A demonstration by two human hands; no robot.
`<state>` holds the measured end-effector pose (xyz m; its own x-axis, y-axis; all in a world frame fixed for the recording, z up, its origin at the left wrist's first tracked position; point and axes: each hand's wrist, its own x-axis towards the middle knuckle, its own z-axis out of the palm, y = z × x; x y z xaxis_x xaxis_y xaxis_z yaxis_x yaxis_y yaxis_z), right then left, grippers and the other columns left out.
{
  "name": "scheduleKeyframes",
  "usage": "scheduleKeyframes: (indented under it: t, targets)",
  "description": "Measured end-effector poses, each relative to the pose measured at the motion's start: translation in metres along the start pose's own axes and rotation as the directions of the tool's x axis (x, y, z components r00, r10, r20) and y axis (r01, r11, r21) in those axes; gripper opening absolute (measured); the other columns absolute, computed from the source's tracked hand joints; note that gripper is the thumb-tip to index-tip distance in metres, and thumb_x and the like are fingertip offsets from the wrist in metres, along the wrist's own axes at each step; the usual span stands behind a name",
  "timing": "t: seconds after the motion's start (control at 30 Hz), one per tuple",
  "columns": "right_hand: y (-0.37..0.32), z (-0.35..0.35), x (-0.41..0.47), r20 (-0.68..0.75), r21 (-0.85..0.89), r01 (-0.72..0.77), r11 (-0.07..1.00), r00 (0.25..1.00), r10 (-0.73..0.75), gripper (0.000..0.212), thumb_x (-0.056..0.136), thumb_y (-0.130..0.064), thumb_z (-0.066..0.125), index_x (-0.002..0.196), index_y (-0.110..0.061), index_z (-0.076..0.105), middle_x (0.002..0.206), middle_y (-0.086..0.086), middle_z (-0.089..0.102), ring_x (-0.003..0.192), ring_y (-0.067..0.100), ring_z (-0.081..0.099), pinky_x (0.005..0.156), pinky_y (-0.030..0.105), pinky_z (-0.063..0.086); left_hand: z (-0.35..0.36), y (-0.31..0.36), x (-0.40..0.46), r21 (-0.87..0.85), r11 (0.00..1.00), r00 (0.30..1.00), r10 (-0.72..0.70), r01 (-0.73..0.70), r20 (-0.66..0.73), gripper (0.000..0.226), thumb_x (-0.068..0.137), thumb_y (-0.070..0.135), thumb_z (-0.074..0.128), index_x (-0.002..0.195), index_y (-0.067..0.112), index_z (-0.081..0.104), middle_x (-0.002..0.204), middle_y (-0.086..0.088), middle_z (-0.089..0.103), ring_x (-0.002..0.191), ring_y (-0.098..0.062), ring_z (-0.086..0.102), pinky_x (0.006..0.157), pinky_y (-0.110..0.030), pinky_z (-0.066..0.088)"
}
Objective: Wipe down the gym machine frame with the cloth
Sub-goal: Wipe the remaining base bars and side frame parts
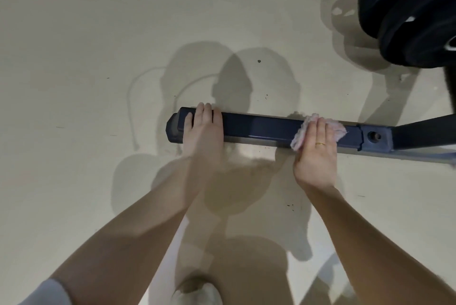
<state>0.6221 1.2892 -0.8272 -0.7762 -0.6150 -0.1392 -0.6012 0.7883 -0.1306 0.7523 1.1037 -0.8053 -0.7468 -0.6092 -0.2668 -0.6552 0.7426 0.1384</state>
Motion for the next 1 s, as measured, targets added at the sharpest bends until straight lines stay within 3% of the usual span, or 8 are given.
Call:
scheduleKeyframes:
  t: [0.2,0.37,0.43,0.67,0.77,0.83,0.9,1.0]
  targets:
    - [-0.017,0.006,0.001,0.115,0.018,0.321,0.947,0.94,-0.321,0.059,0.101,-0.032,0.034,0.151,-0.018,0.006,0.159,0.002,0.003,0.147,0.019,0.001,0.117,0.03,-0.005,0.004,0.05,0.007,-0.027,0.968,0.967,0.25,-0.249,0.039,0.067,0.097,0.028,0.046,0.15,0.014,0.007,0.159,-0.004,0.002,0.146,-0.02,0.001,0.116,-0.034,-0.001]
    - [0.081,-0.021,0.006,0.079,-0.12,-0.037,0.992,0.996,0.047,0.079,0.09,-0.059,0.005,0.153,-0.011,0.005,0.16,0.004,0.006,0.148,0.019,0.004,0.119,0.036,-0.001,0.009,0.086,0.02,0.029,0.942,0.942,0.332,-0.334,0.049,0.074,0.092,0.042,0.054,0.149,0.022,0.013,0.158,-0.005,0.007,0.143,-0.027,0.015,0.117,-0.041,0.004]
    - [0.072,-0.022,0.007,0.09,-0.141,-0.079,0.987,0.992,0.093,0.082,0.093,-0.063,0.012,0.152,-0.005,0.005,0.16,0.008,0.005,0.148,0.022,0.004,0.119,0.036,-0.003,0.011,0.099,0.023,0.03,0.941,0.94,0.336,-0.338,0.062,0.072,0.091,0.046,0.053,0.149,0.023,0.017,0.156,-0.004,0.016,0.141,-0.026,0.02,0.116,-0.042,0.003]
    - [0.073,-0.02,0.029,0.044,-0.122,0.155,0.98,0.988,-0.15,0.045,0.102,-0.021,0.032,0.143,-0.002,0.039,0.149,0.017,0.038,0.141,0.027,0.029,0.118,0.036,0.0,0.019,0.116,0.032,0.046,0.956,0.957,0.287,-0.289,0.04,0.06,0.091,0.044,0.053,0.141,0.021,0.03,0.138,-0.002,0.043,0.124,-0.026,0.041,0.109,-0.035,0.02]
    - [0.081,-0.032,0.069,0.165,-0.166,0.0,0.986,0.986,0.027,0.044,0.102,-0.021,0.024,0.102,-0.006,0.065,0.107,0.014,0.068,0.11,0.025,0.058,0.114,0.029,0.009,0.02,0.117,0.033,0.006,0.967,0.965,0.255,-0.256,0.067,0.06,0.093,0.042,0.051,0.145,0.023,0.027,0.138,-0.002,0.042,0.125,-0.026,0.037,0.109,-0.034,0.021]
    - [0.067,-0.034,0.088,0.25,-0.159,-0.008,0.987,0.967,0.048,0.04,0.101,-0.019,0.024,0.083,-0.009,0.058,0.088,0.012,0.067,0.087,0.027,0.059,0.099,0.026,0.029,0.02,0.117,0.035,-0.036,0.972,0.969,0.236,-0.234,0.079,0.06,0.093,0.04,0.052,0.145,0.024,0.027,0.138,-0.001,0.041,0.127,-0.025,0.035,0.109,-0.033,0.022]
    - [0.064,-0.034,0.088,0.261,-0.198,0.053,0.979,0.965,0.001,0.044,0.1,-0.021,0.018,0.089,-0.009,0.059,0.09,0.011,0.066,0.078,0.026,0.05,0.076,0.026,0.029,0.018,0.117,0.036,-0.052,0.973,0.971,0.226,-0.223,0.083,0.06,0.092,0.039,0.053,0.145,0.026,0.028,0.137,0.0,0.041,0.127,-0.025,0.034,0.109,-0.032,0.023]
    - [0.077,-0.034,0.047,0.082,-0.072,0.163,0.984,0.984,-0.157,0.056,0.099,-0.029,0.013,0.107,-0.005,0.063,0.099,0.014,0.065,0.091,0.032,0.057,0.091,0.036,0.036,0.022,0.116,0.034,-0.046,0.972,0.972,0.231,-0.228,0.05,0.062,0.092,0.04,0.053,0.146,0.028,0.024,0.137,0.002,0.041,0.127,-0.023,0.034,0.108,-0.03,0.022]
